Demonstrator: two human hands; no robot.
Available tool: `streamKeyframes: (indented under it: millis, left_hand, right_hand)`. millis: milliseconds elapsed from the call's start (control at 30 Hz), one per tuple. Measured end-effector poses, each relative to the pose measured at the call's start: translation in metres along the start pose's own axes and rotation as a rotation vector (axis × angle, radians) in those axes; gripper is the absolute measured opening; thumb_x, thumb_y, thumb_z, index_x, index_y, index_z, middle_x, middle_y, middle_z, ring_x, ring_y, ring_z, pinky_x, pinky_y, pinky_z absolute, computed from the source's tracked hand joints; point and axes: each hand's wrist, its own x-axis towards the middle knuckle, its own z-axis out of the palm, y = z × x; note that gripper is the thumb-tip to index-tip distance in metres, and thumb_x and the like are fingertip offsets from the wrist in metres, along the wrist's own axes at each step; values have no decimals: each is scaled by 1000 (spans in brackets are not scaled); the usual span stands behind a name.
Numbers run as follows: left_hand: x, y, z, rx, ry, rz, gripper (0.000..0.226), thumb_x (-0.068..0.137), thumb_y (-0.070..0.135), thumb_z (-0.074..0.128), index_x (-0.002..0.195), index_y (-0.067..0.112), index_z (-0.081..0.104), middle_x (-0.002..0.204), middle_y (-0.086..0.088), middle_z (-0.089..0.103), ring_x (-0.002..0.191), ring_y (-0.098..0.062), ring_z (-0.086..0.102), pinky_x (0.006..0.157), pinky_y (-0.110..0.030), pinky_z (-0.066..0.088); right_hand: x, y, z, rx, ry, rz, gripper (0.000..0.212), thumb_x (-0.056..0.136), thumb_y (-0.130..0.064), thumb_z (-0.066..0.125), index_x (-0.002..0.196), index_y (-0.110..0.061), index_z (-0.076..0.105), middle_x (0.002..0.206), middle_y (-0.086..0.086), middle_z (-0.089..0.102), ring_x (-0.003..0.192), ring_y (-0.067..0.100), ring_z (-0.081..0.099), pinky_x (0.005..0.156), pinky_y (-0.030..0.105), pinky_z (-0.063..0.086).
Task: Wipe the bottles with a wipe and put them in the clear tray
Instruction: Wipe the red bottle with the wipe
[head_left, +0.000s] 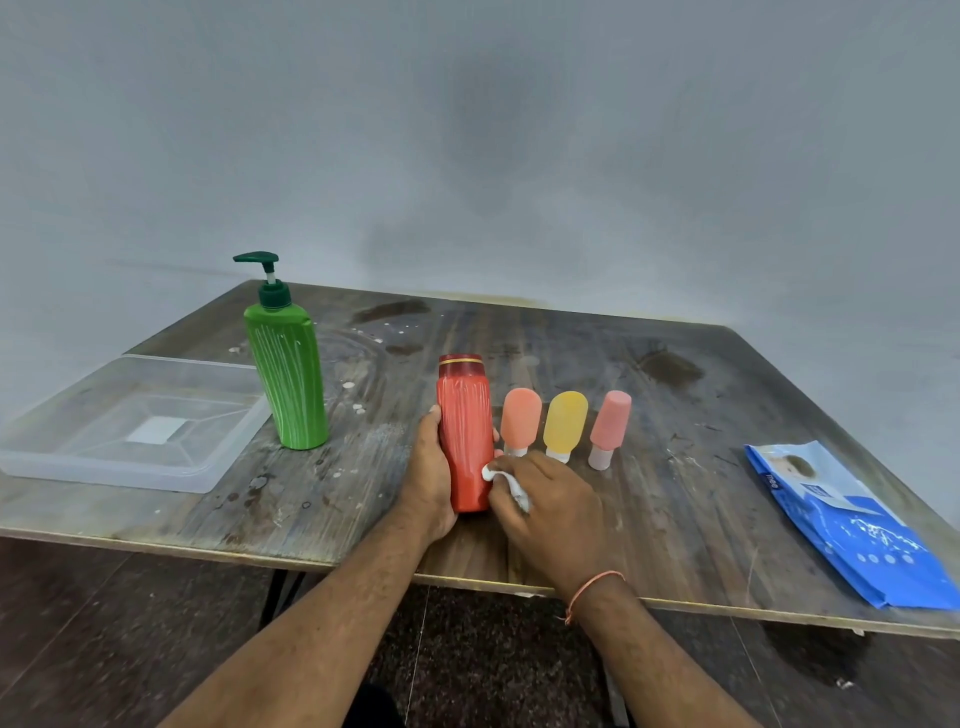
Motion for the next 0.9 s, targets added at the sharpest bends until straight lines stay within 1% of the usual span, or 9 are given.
streamKeyframes:
  millis: [100,167,267,433,500,600,667,767,900]
  left_hand:
    - [-1,0,-1,14,-11,-10,74,107,59,25,118,1,69,94,-17,73,81,-26,72,80,-40,59]
    - [-1,1,-1,23,-6,-11,73,107,59,25,116,2,69,95,-17,73,81,-26,72,79,-40,59]
    - [0,0,-1,53,17,1,72,108,60,25,120,3,69,97,-17,75,83,-26,74,79,-40,59]
    - [0,-1,-1,63,20,-9,73,107,60,26,118,3,70,97,-17,74,84,-26,72,83,-41,58]
    - [0,0,-2,69,26,-11,75,106,62,27,118,3,70,98,-18,74,84,-27,72,82,-42,58]
    - [1,-2,-3,99,35,1,74,106,62,27,120,4,70,100,-18,75,86,-27,74,82,-43,58]
    - [0,-1,-2,112,38,2,72,107,60,26,121,5,70,100,-17,75,87,-25,74,81,-41,58]
    - [0,-1,-2,95,20,-11,72,106,61,27,124,4,69,102,-18,74,87,-26,73,82,-42,58]
    - [-1,-1,-1,112,-3,-24,73,106,61,28,125,3,68,102,-19,74,88,-27,73,83,-42,58]
  right_hand:
    - [1,-2,-3,58,-28,-2,23,100,-28,67,118,-24,80,110,-8,77,96,12,70,81,31,59]
    - [0,-2,-4,73,-45,-21,21,98,-27,68,114,-25,81,109,-9,78,95,11,70,82,31,59]
    - [0,-1,-3,6,-29,-9,19,97,-28,66,109,-24,81,105,-10,78,93,9,68,80,30,59]
    - [0,-2,-3,46,-14,-11,22,100,-27,68,117,-23,80,110,-8,77,95,11,70,80,31,59]
    - [0,-3,-4,79,-19,-38,19,97,-26,70,111,-24,82,108,-10,78,95,10,71,82,30,59]
    - [-1,-2,-2,19,1,-43,16,95,-25,68,102,-23,82,102,-10,78,91,10,69,79,32,59]
    - [0,0,0,-24,7,-33,18,97,-26,66,107,-22,81,104,-8,77,92,12,69,79,33,59]
    - [0,0,0,36,-25,-28,21,100,-28,67,116,-25,80,109,-8,76,96,12,70,80,33,60]
    - [-2,-2,0,47,-6,-68,14,94,-25,71,103,-27,82,100,-11,76,89,13,69,77,33,58]
